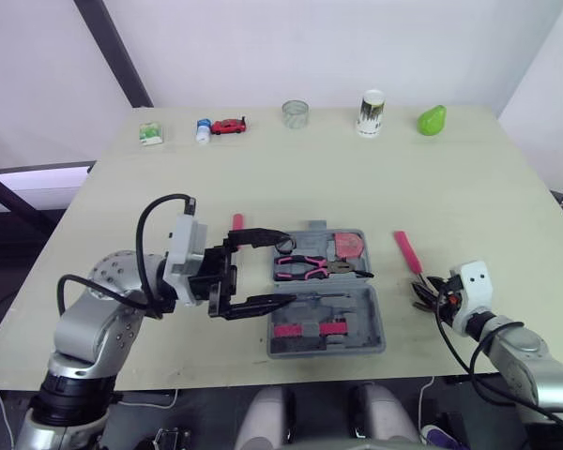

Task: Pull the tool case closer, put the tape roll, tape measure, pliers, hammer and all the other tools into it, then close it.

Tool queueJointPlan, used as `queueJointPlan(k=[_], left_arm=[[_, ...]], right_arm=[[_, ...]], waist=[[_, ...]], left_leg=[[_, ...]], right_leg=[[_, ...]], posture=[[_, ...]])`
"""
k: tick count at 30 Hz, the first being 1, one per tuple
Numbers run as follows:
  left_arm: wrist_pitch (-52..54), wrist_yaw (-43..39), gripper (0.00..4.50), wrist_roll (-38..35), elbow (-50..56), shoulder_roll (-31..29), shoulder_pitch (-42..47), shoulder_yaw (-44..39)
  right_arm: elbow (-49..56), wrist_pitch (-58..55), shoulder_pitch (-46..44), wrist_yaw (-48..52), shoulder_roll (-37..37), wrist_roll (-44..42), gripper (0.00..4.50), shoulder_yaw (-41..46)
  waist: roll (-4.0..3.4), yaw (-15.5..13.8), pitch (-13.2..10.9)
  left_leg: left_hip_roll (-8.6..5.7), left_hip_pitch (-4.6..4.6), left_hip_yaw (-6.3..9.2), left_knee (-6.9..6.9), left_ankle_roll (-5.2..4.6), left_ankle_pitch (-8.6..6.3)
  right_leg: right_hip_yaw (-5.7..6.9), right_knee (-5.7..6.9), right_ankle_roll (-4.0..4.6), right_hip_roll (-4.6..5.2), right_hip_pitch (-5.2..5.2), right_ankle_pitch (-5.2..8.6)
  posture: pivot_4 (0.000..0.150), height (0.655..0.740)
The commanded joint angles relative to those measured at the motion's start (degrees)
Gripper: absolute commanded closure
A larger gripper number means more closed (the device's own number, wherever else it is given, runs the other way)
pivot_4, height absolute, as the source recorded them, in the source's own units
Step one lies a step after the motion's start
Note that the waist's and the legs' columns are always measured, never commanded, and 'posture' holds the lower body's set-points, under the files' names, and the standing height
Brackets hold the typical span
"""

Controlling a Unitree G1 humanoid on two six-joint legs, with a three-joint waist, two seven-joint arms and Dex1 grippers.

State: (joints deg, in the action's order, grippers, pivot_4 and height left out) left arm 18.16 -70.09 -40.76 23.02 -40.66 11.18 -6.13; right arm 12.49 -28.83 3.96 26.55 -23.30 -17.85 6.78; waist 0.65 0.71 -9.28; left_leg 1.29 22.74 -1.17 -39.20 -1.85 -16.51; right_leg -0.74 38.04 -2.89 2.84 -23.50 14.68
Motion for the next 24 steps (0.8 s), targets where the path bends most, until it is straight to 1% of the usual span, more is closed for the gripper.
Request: queueJointPlan(k=[1,10,18,19,20,22,23,24], left_arm=[[0.4,0.5,0.0,-1.2,1.8,0.0,0.9,0.0],[1.6,0.9,0.0,-1.5,2.2,0.0,2.1,0.0],[2.6,1.2,0.0,-1.9,2.6,0.1,3.1,0.2],[2.6,1.3,0.0,-1.9,2.6,0.1,3.2,0.2],[2.7,1.4,0.0,-1.9,2.6,0.1,3.2,0.2],[2.7,1.4,0.0,-1.9,2.5,0.1,3.4,0.3],[2.7,1.5,0.0,-1.9,2.5,0.1,3.4,0.3],[2.7,1.5,0.0,-1.9,2.5,0.1,3.5,0.4]], right_arm=[[1.0,-0.1,0.8,-0.4,-0.9,1.1,2.47,0.1],[-0.9,-4.6,-1.0,-2.1,1.2,-0.4,2.47,0.4],[-4.3,-6.2,-2.1,-3.7,2.2,1.4,2.47,-0.9],[-4.5,-6.0,-2.1,-3.7,2.2,1.7,2.97,-1.0],[-4.7,-5.8,-2.1,-3.7,2.1,1.8,3.14,-1.1],[-5.1,-5.4,-2.2,-3.7,2.3,2.0,4.03,-1.1],[-5.4,-5.1,-2.2,-3.9,2.5,2.1,4.37,-1.1],[-5.5,-4.8,-2.2,-4.0,2.8,2.2,4.44,-1.0]], waist=[[0.0,0.0,0.0],[0.0,0.0,0.0],[0.08,0.0,0.1],[0.12,0.0,0.1],[0.18,0.0,0.1],[0.25,0.0,0.2],[0.32,0.0,0.2],[0.44,0.0,0.3]], left_leg=[[0.0,-0.01,0.0,0.0,0.0,0.0],[-0.01,-0.01,0.0,0.0,0.0,0.0],[0.0,-0.02,0.0,0.0,0.01,0.0],[0.0,-0.02,0.0,-0.01,0.01,0.0],[-0.01,-0.03,-0.01,-0.01,0.01,0.0],[-0.01,-0.05,0.0,-0.01,0.01,0.0],[-0.01,-0.06,0.0,0.0,0.01,0.0],[-0.01,-0.06,-0.01,-0.01,0.01,0.0]], right_leg=[[0.0,0.01,0.0,-0.01,0.0,0.0],[0.0,0.01,0.0,-0.01,0.0,0.0],[0.0,0.02,0.0,-0.01,0.01,0.0],[-0.01,0.02,0.0,-0.01,0.01,0.0],[-0.01,0.02,0.0,-0.01,0.01,0.0],[0.0,0.03,0.01,-0.01,0.02,0.0],[0.0,0.03,0.01,-0.01,0.02,0.0],[-0.01,0.03,0.01,-0.01,0.03,0.0]], posture=[[0.15,0.74],[0.15,0.74],[0.15,0.74],[0.15,0.74],[0.15,0.74],[0.15,0.74],[0.15,0.74],[0.15,0.74]])
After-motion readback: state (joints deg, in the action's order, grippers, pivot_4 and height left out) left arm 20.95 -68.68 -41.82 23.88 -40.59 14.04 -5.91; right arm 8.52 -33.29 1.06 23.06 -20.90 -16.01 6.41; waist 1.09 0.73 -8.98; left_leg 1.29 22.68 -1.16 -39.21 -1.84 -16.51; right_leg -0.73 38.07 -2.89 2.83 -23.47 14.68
